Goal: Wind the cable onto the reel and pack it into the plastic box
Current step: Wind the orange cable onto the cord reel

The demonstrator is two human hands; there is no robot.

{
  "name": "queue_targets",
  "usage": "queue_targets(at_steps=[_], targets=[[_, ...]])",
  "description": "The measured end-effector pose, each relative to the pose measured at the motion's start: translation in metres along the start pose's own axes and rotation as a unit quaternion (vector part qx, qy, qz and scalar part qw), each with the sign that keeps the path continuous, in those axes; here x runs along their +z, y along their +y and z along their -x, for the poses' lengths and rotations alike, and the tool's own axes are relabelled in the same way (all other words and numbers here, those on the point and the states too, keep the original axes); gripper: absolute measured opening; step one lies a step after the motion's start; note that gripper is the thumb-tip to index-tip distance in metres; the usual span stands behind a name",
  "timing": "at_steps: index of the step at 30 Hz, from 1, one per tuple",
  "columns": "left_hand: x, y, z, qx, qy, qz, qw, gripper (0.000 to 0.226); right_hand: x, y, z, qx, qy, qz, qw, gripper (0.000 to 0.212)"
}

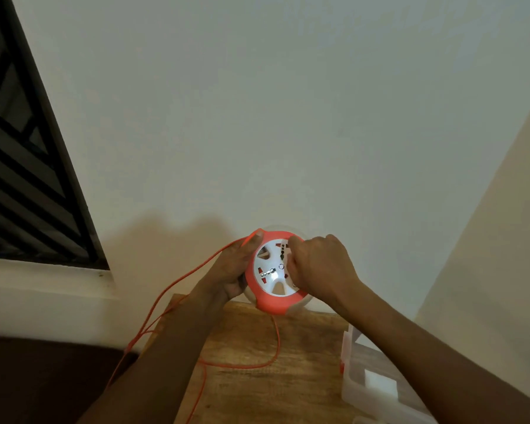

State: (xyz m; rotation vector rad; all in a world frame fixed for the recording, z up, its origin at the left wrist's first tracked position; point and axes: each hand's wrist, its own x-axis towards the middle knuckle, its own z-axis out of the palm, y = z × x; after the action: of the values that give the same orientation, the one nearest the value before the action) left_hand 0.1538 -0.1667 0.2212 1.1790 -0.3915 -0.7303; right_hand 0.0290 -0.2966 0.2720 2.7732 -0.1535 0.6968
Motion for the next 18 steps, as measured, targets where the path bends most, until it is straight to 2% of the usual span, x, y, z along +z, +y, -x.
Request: queue_targets(at_steps=[3,5,7,10,13,16,18], targets=[[-0.01,0.0,0.003,0.0,-0.033,0.002,0.999,0.065,-0.002,0.007,0.005,-0.113,0.008,-0.057,0.992,0.029],[-0.01,0.001,0.004,-0.005,-0.055,-0.018,0.998,0.059,-0.006,0.005,0.007,-0.213,-0.013,-0.061,0.975,0.042],[-0.008,0.0,0.003,-0.001,-0.057,-0.053,0.997,0.051,-0.009,-0.001,0.006,-0.259,-0.049,-0.033,0.964,0.046],[-0.003,0.002,0.002,0.014,-0.056,-0.079,0.995,0.049,-0.014,-0.01,0.005,-0.243,-0.066,0.02,0.967,0.05],[0.001,0.008,0.004,0.025,-0.057,-0.098,0.993,0.046,-0.015,-0.016,0.005,-0.203,-0.027,0.049,0.978,0.058],[0.003,0.009,0.004,0.032,-0.066,-0.089,0.993,0.039,-0.014,-0.013,-0.005,-0.11,0.029,0.027,0.993,0.038],[0.006,0.011,0.004,0.039,-0.056,-0.093,0.993,0.035,-0.015,-0.009,-0.009,-0.061,0.03,0.026,0.997,0.027]])
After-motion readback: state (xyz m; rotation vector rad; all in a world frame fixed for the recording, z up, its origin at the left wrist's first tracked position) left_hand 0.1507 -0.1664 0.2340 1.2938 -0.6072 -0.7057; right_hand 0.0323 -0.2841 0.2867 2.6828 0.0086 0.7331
